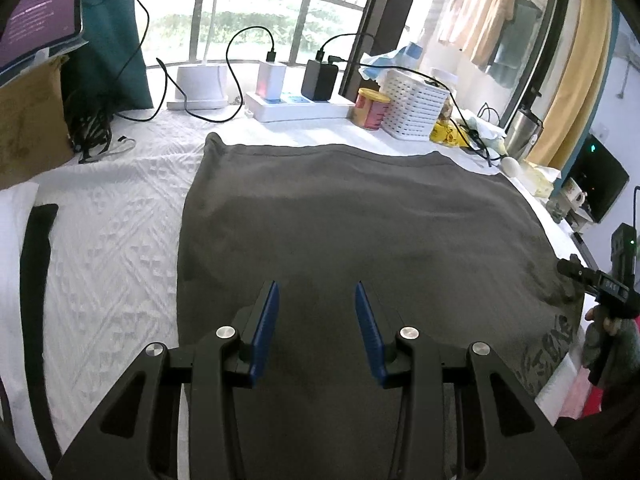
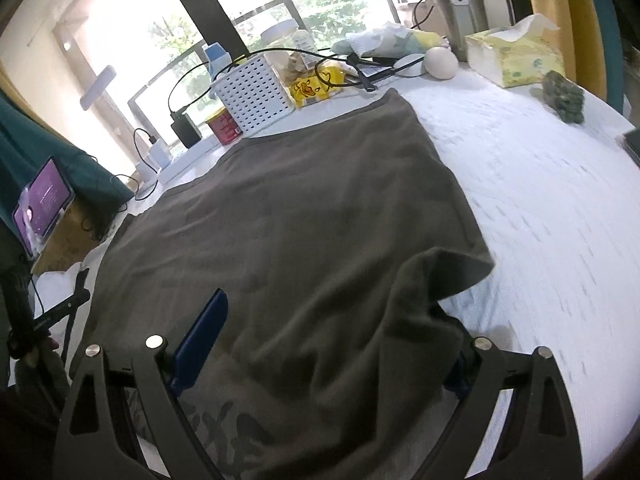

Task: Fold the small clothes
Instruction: 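Grasp the edge of the dark grey shirt rectangle with the right tool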

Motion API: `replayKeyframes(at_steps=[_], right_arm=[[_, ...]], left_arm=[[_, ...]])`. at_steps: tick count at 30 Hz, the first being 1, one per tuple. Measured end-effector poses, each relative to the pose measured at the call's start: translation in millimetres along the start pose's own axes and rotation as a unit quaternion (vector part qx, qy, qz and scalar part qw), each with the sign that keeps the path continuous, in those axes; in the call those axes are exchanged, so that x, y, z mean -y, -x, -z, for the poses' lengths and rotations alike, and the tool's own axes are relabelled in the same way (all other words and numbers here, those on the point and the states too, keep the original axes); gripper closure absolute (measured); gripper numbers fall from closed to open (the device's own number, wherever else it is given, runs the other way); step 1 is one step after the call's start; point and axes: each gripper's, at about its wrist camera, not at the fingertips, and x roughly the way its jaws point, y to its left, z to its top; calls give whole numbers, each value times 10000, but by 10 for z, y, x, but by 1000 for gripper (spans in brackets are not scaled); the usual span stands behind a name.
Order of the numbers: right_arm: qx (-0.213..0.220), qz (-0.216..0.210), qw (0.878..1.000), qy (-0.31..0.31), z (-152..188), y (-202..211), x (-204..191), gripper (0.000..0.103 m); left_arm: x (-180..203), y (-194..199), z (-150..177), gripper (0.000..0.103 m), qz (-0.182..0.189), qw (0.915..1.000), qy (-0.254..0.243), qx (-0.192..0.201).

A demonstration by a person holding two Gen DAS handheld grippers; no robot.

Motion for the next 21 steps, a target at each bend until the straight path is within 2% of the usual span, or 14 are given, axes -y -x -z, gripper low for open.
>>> replayKeyframes(at_steps=[6, 16, 21], right_arm=[[-75, 132, 9999, 74, -112, -107, -3, 12], [-183, 581, 9977, 298, -347, -356, -99, 12], [-203, 793, 9958, 421, -454, -473, -124, 19]], left_arm=[[-51, -106, -87, 61, -60, 10000, 44, -63], [-132, -156, -226, 61, -106, 9999, 87, -29], [-200, -212, -287, 61, -165, 9998, 120, -75]])
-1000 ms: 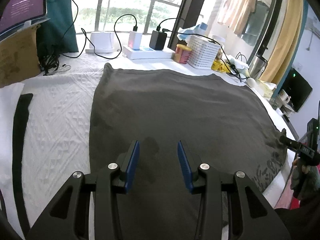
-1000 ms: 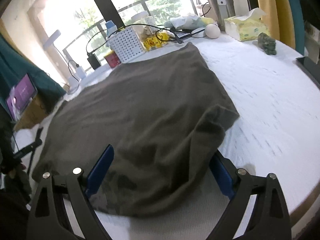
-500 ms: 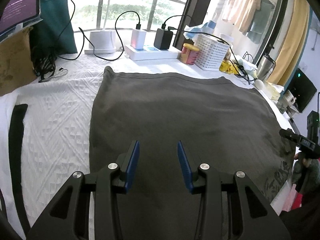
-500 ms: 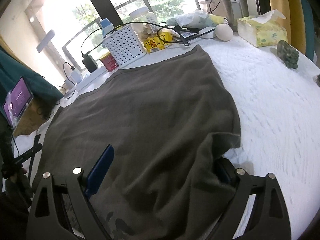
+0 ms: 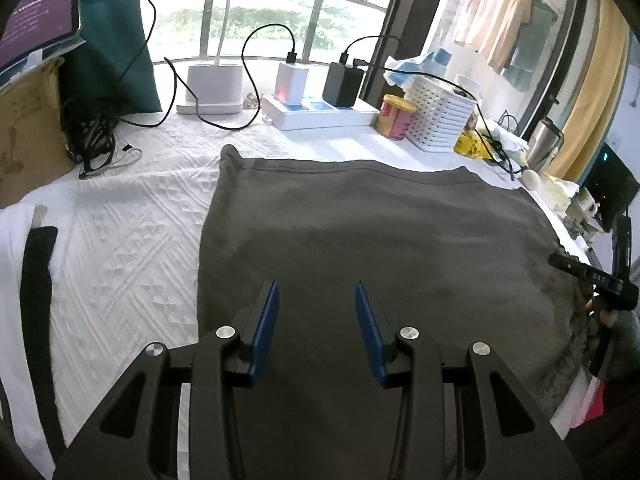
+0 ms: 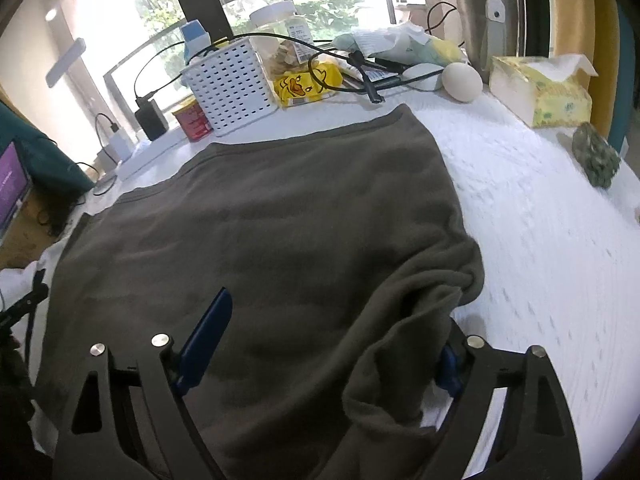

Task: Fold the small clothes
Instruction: 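Grasp the edge of the dark grey shirt rectangle with the right tool, then lift the gripped edge with the right tool and fold it over the shirt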

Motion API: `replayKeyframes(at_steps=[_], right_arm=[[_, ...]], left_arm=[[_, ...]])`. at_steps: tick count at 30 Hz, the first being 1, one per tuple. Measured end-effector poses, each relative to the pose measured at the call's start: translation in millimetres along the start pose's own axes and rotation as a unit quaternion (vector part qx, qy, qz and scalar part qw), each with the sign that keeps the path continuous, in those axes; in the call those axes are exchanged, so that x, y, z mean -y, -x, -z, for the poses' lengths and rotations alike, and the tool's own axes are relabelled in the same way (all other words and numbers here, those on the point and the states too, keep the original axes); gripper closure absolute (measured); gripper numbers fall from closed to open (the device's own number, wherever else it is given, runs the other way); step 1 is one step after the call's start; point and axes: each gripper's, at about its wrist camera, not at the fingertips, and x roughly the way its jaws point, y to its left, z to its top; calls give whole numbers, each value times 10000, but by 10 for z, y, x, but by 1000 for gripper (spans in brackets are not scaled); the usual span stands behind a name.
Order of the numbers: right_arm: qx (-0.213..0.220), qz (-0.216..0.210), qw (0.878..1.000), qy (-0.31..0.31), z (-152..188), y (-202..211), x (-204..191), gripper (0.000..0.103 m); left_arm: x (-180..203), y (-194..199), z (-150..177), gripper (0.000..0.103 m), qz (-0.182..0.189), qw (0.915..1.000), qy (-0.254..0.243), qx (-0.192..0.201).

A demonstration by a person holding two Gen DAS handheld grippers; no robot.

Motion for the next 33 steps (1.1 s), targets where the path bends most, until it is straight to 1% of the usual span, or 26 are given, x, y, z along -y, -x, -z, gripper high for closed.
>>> replayKeyframes(at_steps=[2, 4, 6, 9, 10, 11, 12, 16, 20, 26, 29, 33], right_arm=[[9, 48, 10000, 69, -35, -33, -13, 22], [34, 187, 9995, 255, -54, -74, -54, 28], [47, 302, 9989, 354, -67, -96, -85, 42], [51, 409, 9981, 449, -87, -115, -103, 57], [49, 420, 9979, 485, -92, -120, -109, 61], [37, 361, 9980, 515, -99, -129, -118, 72], [42, 242, 9983, 527, -101, -129, -130, 79], [60, 175, 9980, 598, -116, -98, -210, 82], [221, 68, 9971, 721, -186, -11, -372, 83], [403, -247, 9917, 1193, -268, 124, -872, 83], [415, -461, 9876, 1445, -264, 154, -1152, 84], [357, -727, 9817, 1723, -249, 89, -1504, 84]], left_arm=[[-13, -33, -24, 61, -12, 10000, 7, -25], [-14, -61, -44, 61, -9, 10000, -10, -53], [-8, -80, -60, 61, 10, 10000, -38, -70], [3, -107, -92, 61, 60, 9999, -94, -82], [0, -114, -102, 61, 69, 9999, -107, -82], [-3, -119, -111, 61, 74, 9999, -118, -81], [-6, -121, -118, 61, 81, 9999, -129, -78], [-32, -95, -145, 61, 122, 9998, -168, -24], [-87, -36, -145, 61, 152, 9997, -172, 83], [-189, 106, -130, 61, 212, 9989, -141, 383], [-234, 173, -130, 61, 264, 9983, -126, 513], [-291, 262, -108, 61, 320, 9973, -107, 654]])
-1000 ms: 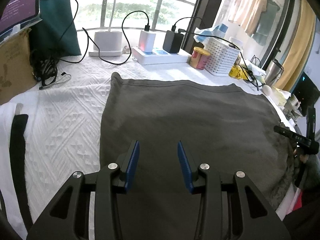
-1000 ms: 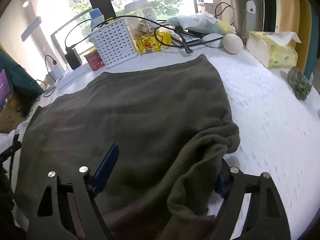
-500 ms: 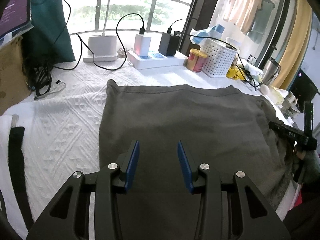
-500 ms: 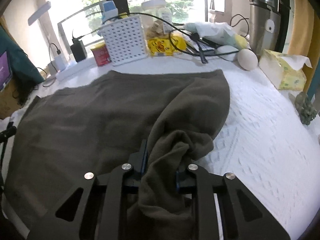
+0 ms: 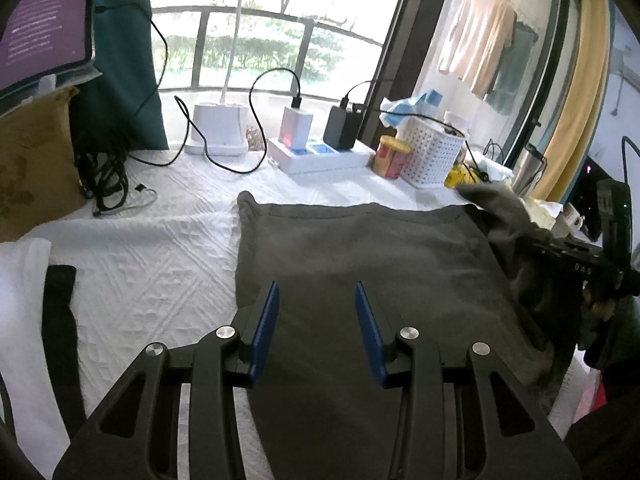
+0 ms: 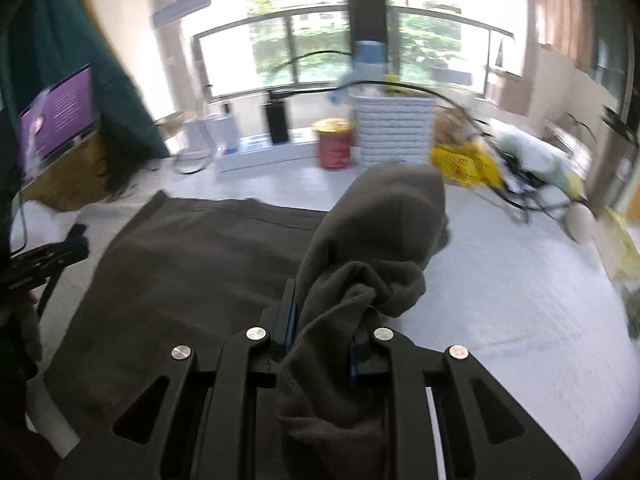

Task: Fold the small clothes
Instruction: 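Lift the gripped edge with the right tool and fold it over the shirt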

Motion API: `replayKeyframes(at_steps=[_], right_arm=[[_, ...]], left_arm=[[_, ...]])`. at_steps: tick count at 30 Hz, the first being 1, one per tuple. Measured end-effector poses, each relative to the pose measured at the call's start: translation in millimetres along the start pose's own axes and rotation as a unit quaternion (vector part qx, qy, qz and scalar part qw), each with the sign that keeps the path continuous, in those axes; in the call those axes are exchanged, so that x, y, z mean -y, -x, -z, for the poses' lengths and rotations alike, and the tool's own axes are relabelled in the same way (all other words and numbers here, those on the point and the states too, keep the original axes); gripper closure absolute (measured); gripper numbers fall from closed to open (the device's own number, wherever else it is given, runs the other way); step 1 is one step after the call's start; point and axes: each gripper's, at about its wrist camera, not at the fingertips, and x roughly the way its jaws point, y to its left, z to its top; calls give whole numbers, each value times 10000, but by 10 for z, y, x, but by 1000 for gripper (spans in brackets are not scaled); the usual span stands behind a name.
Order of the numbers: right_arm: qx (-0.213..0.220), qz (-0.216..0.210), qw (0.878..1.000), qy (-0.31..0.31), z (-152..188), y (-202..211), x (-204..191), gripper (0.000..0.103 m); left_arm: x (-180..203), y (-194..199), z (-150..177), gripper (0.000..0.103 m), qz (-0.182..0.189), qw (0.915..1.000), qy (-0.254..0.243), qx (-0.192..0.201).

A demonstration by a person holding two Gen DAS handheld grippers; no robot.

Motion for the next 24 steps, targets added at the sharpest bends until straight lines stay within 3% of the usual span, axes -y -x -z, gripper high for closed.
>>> replayKeyframes(at_steps=[19, 24], right_arm=[[-300, -1042, 9892, 985, -237, -543, -1354, 85], [-774, -1274, 9838, 1000, -196, -708, -1611, 81]], left_arm=[[-372, 462, 91, 61, 4, 9979, 406, 507], [-474, 519, 163, 61, -118, 9978, 489, 433]])
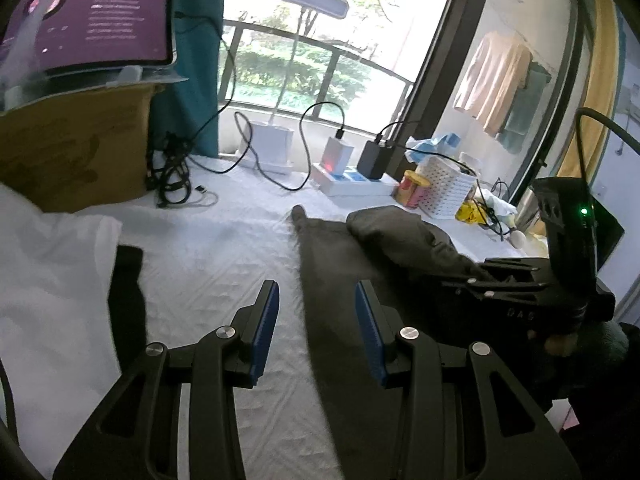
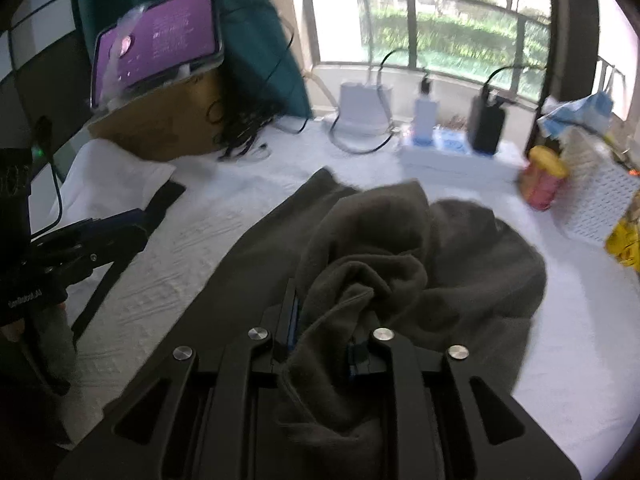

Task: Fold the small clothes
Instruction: 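Lift the gripped edge with the right tool and fold it over the shirt, then open the right tool to release the folded edge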

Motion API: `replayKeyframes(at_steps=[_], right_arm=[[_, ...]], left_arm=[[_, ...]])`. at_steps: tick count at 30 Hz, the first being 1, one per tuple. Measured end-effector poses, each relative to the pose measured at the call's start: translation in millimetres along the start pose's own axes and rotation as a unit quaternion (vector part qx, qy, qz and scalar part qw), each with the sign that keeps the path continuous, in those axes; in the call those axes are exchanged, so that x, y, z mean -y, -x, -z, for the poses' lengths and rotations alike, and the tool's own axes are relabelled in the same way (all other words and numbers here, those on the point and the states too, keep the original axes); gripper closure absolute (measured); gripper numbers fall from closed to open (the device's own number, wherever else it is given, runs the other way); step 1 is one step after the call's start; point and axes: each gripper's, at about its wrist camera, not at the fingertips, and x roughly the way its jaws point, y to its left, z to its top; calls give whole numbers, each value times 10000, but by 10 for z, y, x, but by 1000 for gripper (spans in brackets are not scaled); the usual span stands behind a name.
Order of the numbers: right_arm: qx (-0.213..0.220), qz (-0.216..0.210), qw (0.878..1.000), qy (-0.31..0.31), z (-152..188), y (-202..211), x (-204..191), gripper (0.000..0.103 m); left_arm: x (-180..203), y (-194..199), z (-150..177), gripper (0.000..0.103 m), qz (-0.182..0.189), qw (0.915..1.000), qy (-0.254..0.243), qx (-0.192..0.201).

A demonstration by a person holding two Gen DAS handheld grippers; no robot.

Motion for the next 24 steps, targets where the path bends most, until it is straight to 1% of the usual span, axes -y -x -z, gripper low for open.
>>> replayKeyframes(at_steps=[1, 2, 3, 4, 6, 8, 11, 13, 14, 15, 16, 20, 21, 24], right_arm=[[-126, -74, 9999, -2, 2, -41, -31, 80], [-230, -179, 9996, 30, 15, -63, -83, 76], [-247, -260, 9993, 86, 34, -44, -132, 69], [-223, -362, 9989, 179, 49, -12, -208, 65], [-156, -590, 9975, 344, 72, 76, -354, 53], [-128, -751, 9958, 499, 93, 155, -478, 44], [-62, -938, 9931, 700, 147, 304, -606, 44], [49, -1010, 9922, 723, 181, 436, -624, 44], [101, -1026, 9921, 712, 202, 510, -618, 41], [151, -1000, 9923, 714, 212, 562, -611, 36], [243, -959, 9925, 714, 229, 640, -597, 36], [596, -902, 9921, 634, 326, 975, -477, 35], [714, -837, 9922, 584, 364, 1069, -411, 34], [856, -589, 9938, 389, 436, 1204, -213, 34]], left_arm=[[-19, 11, 10, 61, -32, 10000, 13, -10], [-37, 25, 20, 61, -60, 10000, 24, -17], [-56, 42, 30, 61, -90, 9999, 36, -25], [-75, 65, 41, 61, -130, 9999, 41, -29], [-89, 99, 59, 61, -194, 9998, 49, -41], [-99, 135, 74, 61, -261, 9996, 57, -48], [-76, 178, 94, 61, -313, 9995, 65, -57], [-21, 208, 103, 61, -301, 9995, 38, -50], [6, 200, 99, 61, -296, 9995, 19, -51], [45, 207, 102, 61, -286, 9996, -7, -55], [99, 213, 101, 61, -267, 9996, -42, -63], [291, 285, 90, 61, -216, 9996, -200, -6], [329, 302, 87, 61, -211, 9995, -231, 12], [457, 339, 78, 61, -176, 9993, -320, 45]])
